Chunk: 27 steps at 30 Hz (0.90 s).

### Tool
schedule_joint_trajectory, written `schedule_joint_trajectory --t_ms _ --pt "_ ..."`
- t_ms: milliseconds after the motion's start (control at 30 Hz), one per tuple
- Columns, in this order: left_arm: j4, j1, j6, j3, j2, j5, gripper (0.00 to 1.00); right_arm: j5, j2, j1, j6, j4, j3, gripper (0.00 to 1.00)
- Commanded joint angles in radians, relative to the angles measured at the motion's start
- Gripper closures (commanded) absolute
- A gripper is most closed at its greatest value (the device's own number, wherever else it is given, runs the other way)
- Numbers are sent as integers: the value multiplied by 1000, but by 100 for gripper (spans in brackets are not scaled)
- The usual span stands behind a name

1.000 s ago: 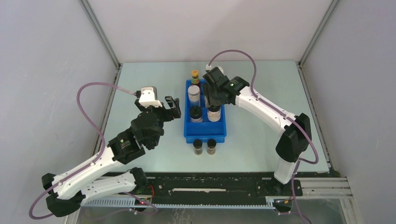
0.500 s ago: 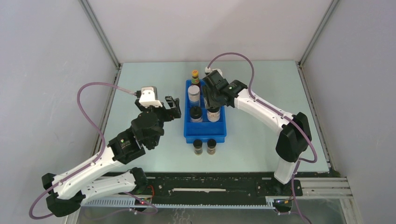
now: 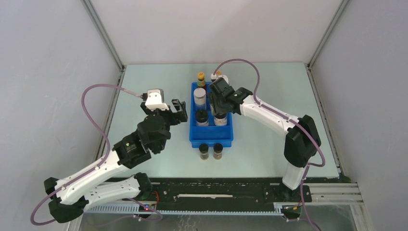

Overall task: Organize the condiment bottles
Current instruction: Place the bottle in the storage box.

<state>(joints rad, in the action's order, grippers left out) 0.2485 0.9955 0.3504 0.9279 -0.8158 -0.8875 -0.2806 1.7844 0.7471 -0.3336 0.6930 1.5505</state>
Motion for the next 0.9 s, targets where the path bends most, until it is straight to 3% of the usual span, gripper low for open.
schedule_joint_trajectory --t_ms 0,867 --pt "-20 -5 7 -11 -4 -16 13 -26 -64 8 22 -88 -13 100" --pt "-17 -4 12 -20 -3 -15 13 -47 -70 37 11 -176 -91 100"
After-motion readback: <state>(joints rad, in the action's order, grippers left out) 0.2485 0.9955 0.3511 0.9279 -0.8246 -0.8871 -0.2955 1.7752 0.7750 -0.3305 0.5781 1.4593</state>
